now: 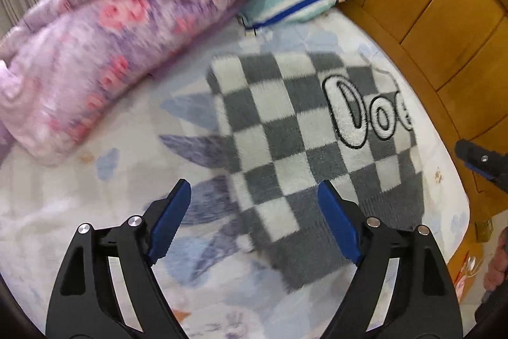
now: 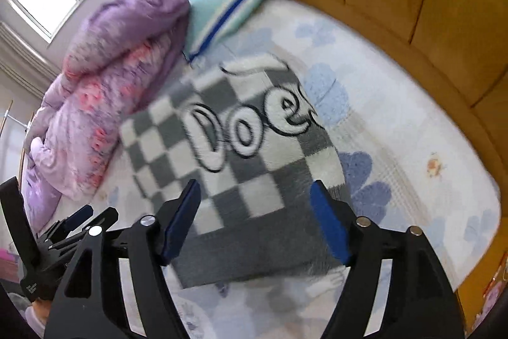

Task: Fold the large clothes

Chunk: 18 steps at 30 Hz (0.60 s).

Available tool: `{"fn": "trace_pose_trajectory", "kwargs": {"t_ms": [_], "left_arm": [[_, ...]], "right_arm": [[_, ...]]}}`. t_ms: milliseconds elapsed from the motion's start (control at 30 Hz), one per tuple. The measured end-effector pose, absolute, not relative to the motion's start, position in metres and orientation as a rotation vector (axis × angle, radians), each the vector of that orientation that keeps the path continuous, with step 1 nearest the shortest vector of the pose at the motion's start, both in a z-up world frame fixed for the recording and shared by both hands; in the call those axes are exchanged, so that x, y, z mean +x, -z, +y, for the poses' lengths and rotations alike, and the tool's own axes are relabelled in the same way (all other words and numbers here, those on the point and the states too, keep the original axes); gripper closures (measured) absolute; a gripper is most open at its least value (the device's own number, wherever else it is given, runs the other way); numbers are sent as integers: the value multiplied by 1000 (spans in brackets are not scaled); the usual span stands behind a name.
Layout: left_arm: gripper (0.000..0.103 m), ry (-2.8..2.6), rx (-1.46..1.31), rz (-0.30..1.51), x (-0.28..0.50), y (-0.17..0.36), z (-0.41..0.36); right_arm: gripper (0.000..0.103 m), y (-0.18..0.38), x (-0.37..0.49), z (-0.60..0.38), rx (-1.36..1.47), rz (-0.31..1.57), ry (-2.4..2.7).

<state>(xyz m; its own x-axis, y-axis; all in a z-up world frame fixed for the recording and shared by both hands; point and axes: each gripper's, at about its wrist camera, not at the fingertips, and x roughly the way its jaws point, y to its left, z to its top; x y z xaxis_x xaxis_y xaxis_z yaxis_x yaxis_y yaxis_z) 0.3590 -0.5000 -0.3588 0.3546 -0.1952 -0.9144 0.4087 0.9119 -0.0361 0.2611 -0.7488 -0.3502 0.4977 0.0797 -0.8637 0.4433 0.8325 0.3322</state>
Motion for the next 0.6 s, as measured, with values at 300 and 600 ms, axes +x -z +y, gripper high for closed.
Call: {"fn": "trace_pose_trajectory", "kwargs": {"t_ms": [300,600], "left_arm": [[17,418,210,994,289,225,-434],[11,407,174,854,188,116,-328]], "right_arm": [[23,230,198,-645,279,897,384],[20,145,107,-540,284,798,346]]}}
